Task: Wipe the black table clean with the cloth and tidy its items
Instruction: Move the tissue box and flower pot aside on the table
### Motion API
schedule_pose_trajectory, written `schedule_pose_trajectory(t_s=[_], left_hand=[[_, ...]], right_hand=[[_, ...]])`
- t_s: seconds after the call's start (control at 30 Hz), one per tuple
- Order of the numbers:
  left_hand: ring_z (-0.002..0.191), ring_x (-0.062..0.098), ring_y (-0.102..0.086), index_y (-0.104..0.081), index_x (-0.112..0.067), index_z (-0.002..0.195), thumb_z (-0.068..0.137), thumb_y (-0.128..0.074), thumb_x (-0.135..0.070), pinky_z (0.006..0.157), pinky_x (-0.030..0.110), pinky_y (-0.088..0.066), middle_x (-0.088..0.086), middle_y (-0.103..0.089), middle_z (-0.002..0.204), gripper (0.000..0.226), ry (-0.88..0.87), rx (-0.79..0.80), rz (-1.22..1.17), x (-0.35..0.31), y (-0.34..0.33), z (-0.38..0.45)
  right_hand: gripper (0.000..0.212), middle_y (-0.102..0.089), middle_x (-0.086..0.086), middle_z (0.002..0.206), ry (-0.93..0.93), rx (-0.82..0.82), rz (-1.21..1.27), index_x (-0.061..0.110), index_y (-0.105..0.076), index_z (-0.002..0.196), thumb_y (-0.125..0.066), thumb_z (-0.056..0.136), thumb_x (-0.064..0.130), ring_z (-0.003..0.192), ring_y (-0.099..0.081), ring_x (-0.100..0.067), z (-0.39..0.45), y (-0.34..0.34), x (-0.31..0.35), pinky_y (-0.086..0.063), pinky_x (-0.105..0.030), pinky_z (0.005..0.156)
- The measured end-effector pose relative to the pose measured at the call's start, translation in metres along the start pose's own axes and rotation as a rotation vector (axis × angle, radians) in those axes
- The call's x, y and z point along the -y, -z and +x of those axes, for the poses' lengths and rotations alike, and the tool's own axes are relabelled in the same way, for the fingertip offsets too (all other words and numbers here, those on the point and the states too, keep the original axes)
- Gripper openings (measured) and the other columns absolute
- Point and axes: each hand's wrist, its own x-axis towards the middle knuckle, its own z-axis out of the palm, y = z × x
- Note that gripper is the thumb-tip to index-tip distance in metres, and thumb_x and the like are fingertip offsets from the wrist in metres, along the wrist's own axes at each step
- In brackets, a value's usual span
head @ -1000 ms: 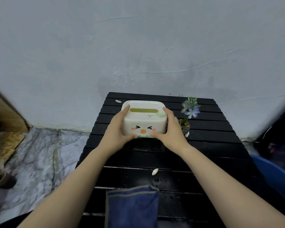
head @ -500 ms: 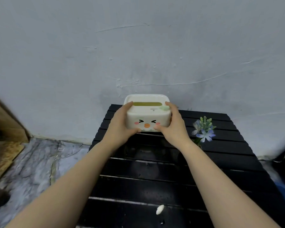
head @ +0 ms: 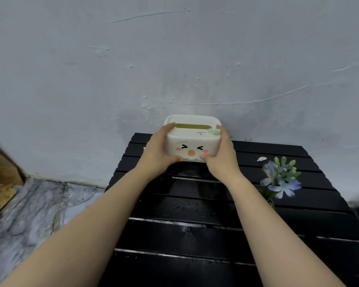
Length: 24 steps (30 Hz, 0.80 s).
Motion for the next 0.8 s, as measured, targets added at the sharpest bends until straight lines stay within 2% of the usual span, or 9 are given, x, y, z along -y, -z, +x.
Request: schedule_pose_trajectory(t_s=[0.17,0.27,0.37,0.43,0.5,0.57,0.67,0.73,0.8], left_hand=[[0.129,0.021,-0.048,-0.031,-0.04,0.146,0.062,-0.089,-0.018,0.104,0.043,-0.048,-0.004,-0.042,0.144,0.104,0.021,0.04,0.028,-0.004,0.003,0.006],[0.133,0.02,-0.045,-0.024,-0.039,0.15,0.061,-0.089,-0.019,0.109,0.043,-0.044,-0.002,-0.041,0.146,0.112,0.027,0.059,0.028,-0.006,0.004,0.006],[0.136,0.017,-0.042,-0.019,-0.039,0.151,0.057,-0.089,-0.03,0.11,0.045,-0.042,-0.004,-0.04,0.148,0.117,0.025,0.056,0.058,-0.014,0.009,0.003],[0.131,0.008,-0.042,-0.028,-0.036,0.146,0.061,-0.086,-0.032,0.106,0.039,-0.044,-0.015,-0.044,0.139,0.102,-0.02,0.024,0.065,-0.026,0.016,-0.005],[0.123,0.002,-0.039,-0.035,-0.028,0.144,0.074,-0.08,-0.026,0.101,0.03,-0.039,-0.022,-0.045,0.13,0.083,-0.089,-0.049,0.133,-0.041,0.023,-0.022],[0.128,0.012,-0.043,-0.038,-0.026,0.143,0.082,-0.073,-0.028,0.1,0.034,-0.044,-0.014,-0.047,0.137,0.07,-0.109,-0.146,0.223,-0.049,0.028,-0.041],[0.102,0.012,-0.06,-0.056,-0.028,0.122,0.086,-0.065,-0.027,0.083,0.04,-0.056,-0.014,-0.06,0.116,0.037,-0.089,-0.248,0.227,-0.064,0.028,-0.073],[0.084,0.006,-0.061,-0.063,-0.028,0.107,0.088,-0.063,-0.026,0.075,0.038,-0.056,-0.017,-0.064,0.099,0.019,-0.096,-0.249,0.204,-0.08,0.024,-0.096],[0.08,0.004,-0.062,-0.066,-0.027,0.1,0.089,-0.063,-0.025,0.074,0.036,-0.056,-0.016,-0.066,0.09,0.012,-0.119,-0.209,0.191,-0.091,0.017,-0.118]], right_hand=[[0.088,-0.039,-0.005,0.142,-0.004,0.023,-0.017,0.028,-0.022,0.152,-0.072,0.084,0.003,0.121,-0.046,-0.016,0.002,0.001,0.001,-0.043,-0.025,0.094],[0.099,-0.037,-0.006,0.146,-0.008,0.019,-0.015,0.03,-0.018,0.154,-0.076,0.079,0.002,0.13,-0.044,-0.02,0.0,0.002,0.006,-0.044,-0.038,0.108],[0.104,-0.017,-0.006,0.16,0.002,0.016,-0.109,0.032,-0.008,0.156,-0.075,0.08,0.01,0.147,-0.016,-0.029,-0.009,0.003,0.019,-0.025,-0.045,0.12],[0.101,0.007,-0.006,0.165,0.052,0.025,-0.179,0.032,0.001,0.157,-0.07,0.088,0.017,0.152,0.008,-0.026,-0.029,0.005,0.034,-0.01,-0.043,0.12],[0.088,0.012,-0.002,0.166,0.188,0.023,-0.209,0.03,-0.001,0.158,-0.063,0.096,0.022,0.152,0.011,-0.021,-0.057,0.009,0.049,-0.011,-0.037,0.119],[0.075,0.003,0.0,0.166,0.289,0.011,-0.208,0.028,-0.013,0.158,-0.058,0.099,0.022,0.153,0.005,-0.017,-0.088,0.013,0.058,-0.012,-0.025,0.118],[0.059,-0.022,0.0,0.161,0.355,-0.038,-0.206,0.023,-0.033,0.152,-0.059,0.099,0.021,0.15,-0.012,-0.013,-0.134,0.025,0.064,-0.007,-0.005,0.112],[0.05,-0.04,0.003,0.15,0.367,-0.07,-0.217,0.02,-0.046,0.146,-0.061,0.098,0.019,0.144,-0.026,-0.01,-0.163,0.036,0.061,-0.015,-0.005,0.112],[0.041,-0.053,0.004,0.134,0.357,-0.109,-0.242,0.017,-0.057,0.137,-0.063,0.096,0.019,0.132,-0.041,-0.01,-0.188,0.048,0.054,-0.029,-0.012,0.11]])
